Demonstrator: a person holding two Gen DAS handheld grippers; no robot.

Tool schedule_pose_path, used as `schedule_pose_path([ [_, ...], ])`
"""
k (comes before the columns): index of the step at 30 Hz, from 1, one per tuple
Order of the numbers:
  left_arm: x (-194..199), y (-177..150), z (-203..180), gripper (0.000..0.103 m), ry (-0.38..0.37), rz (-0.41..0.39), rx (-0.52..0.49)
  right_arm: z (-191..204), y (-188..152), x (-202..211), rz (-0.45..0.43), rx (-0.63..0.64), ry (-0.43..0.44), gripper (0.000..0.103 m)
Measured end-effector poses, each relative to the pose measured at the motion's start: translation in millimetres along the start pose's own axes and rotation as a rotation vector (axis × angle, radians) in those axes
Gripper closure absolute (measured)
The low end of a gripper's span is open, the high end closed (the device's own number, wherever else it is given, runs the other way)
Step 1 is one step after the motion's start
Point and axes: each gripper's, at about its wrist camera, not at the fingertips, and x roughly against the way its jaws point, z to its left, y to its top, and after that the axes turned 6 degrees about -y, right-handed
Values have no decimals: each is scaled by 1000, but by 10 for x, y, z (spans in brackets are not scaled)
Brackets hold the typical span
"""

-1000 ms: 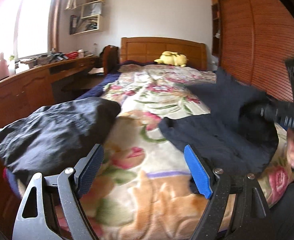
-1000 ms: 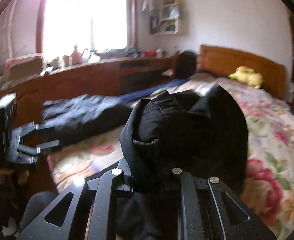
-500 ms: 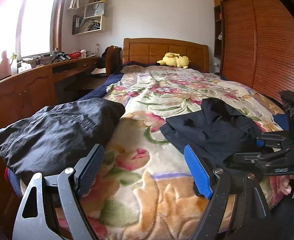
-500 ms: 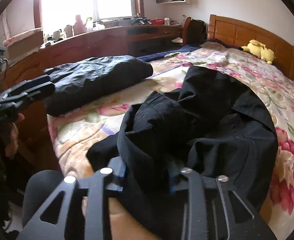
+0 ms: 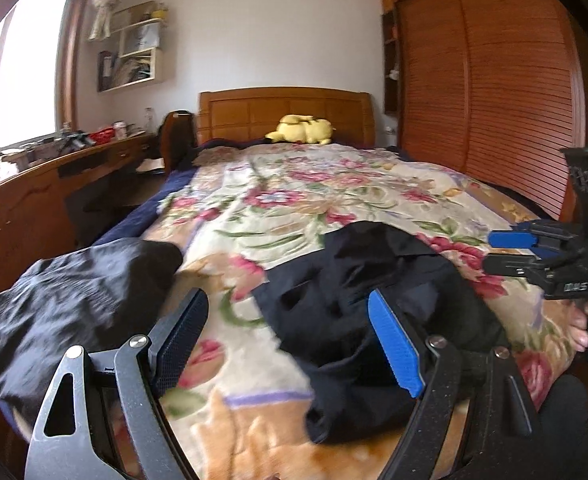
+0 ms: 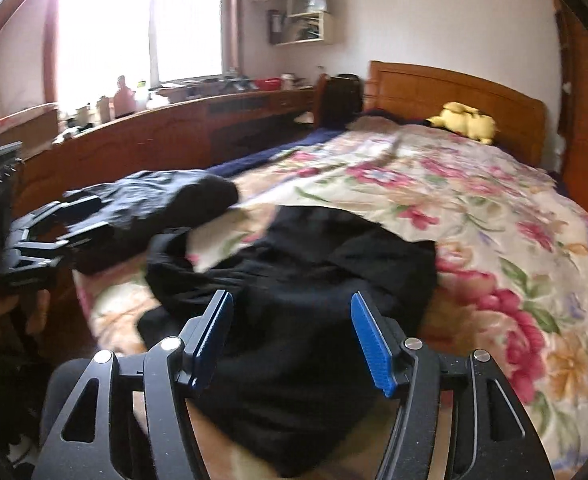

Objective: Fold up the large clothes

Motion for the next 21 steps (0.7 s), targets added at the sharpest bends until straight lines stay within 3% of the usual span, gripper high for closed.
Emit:
schedule_pose_path([
  [5,-273,60,-173,20,-63,45,-12,-82,-76,-260,45,-33,-4,40],
  [10,-531,-176,-231,20,-44,149,-44,23,-181,-505,109,2,13,40],
  [17,-575,-478,-72,20,-17,201,10,-241,241,-623,52,4,4,39],
  [21,-574,-574,-24,20,-15,207,33,-147,530,-1062,96,80,33,39],
])
